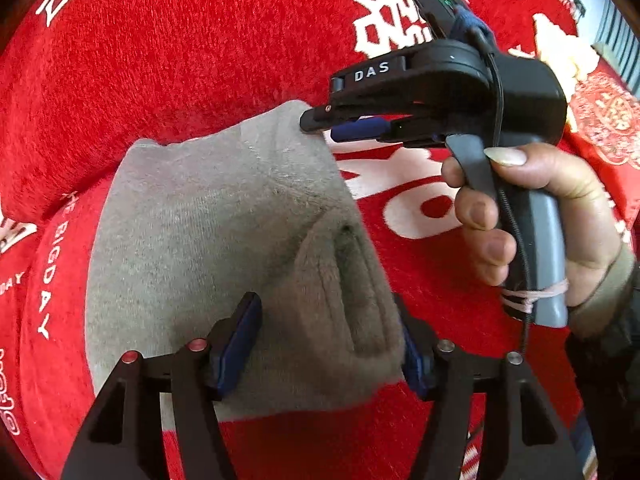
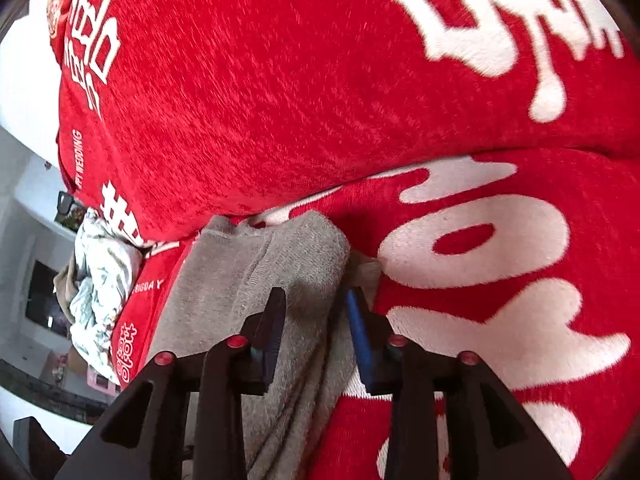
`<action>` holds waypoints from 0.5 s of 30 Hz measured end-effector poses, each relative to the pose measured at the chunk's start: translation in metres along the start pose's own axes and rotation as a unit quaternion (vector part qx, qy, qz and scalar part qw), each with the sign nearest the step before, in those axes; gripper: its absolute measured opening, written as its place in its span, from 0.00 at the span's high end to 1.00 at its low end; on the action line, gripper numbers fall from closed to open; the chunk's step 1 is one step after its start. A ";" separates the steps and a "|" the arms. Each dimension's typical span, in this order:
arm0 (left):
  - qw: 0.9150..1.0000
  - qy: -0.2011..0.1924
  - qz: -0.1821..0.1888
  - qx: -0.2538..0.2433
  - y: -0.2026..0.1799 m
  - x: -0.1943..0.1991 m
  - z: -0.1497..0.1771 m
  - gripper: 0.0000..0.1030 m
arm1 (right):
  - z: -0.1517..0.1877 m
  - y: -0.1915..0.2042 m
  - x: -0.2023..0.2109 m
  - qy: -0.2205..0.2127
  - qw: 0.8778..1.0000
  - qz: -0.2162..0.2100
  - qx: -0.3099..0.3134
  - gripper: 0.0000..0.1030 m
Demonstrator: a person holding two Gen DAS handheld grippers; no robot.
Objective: Fold small clothes
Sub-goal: 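Open both grippers and release the folded grey sweater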
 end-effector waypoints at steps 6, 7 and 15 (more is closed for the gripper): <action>0.993 -0.027 0.104 0.052 0.017 0.042 -0.002 0.37 | 0.003 0.030 0.038 -0.034 0.998 -0.044 0.034 0.55; 0.992 -0.039 0.107 0.056 0.023 0.047 -0.004 0.37 | 0.005 0.037 0.040 -0.034 0.997 -0.059 0.038 0.39; 0.992 -0.028 0.027 0.122 0.087 0.014 -0.006 0.37 | 0.043 0.054 0.006 0.023 0.997 -0.048 0.049 0.29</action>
Point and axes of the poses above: each gripper's, at about its wrist camera, not at the fingertips, and x roughly against the way its jaws point, y to its left, z to its underside, the point moved 5 cm from there along -x, roughly the way its jaws point, and after that the axes turned 11 degrees about -y, right-handed, at the moved point
